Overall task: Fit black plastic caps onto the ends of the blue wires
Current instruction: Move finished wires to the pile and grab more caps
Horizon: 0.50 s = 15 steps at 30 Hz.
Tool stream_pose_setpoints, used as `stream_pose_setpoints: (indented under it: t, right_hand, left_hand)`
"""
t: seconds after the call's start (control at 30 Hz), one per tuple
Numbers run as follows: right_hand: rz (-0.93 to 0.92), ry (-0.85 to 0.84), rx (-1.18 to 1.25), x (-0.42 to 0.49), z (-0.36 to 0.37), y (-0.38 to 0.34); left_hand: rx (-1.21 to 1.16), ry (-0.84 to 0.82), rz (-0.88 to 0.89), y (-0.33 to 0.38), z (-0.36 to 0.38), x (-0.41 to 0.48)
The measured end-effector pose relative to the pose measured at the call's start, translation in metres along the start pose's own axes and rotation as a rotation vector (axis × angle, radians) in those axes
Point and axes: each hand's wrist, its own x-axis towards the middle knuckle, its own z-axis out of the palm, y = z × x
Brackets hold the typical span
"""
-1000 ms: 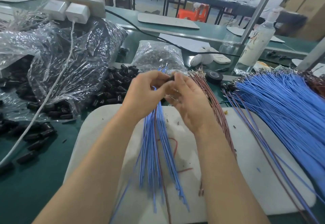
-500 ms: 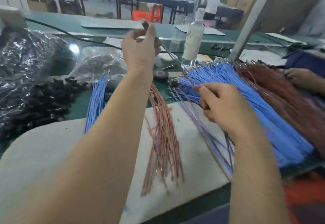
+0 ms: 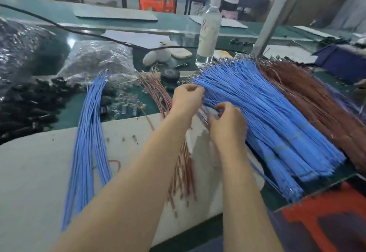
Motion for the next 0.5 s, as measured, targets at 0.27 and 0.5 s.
stream_pose_setpoints:
  t: [0.27, 0.5]
  right_hand:
    - [-0.299, -0.273, 0.288, -0.033, 0.034, -0.107]
    - [-0.395, -0.499, 0.081, -0.073, 0.097, -0.169]
  left_hand:
    - [-0.136, 0.25, 0.231, 0.059, -0.117, -0.033]
    - [-0.258, 0.528, 0.211, 0.047, -0.226, -0.07]
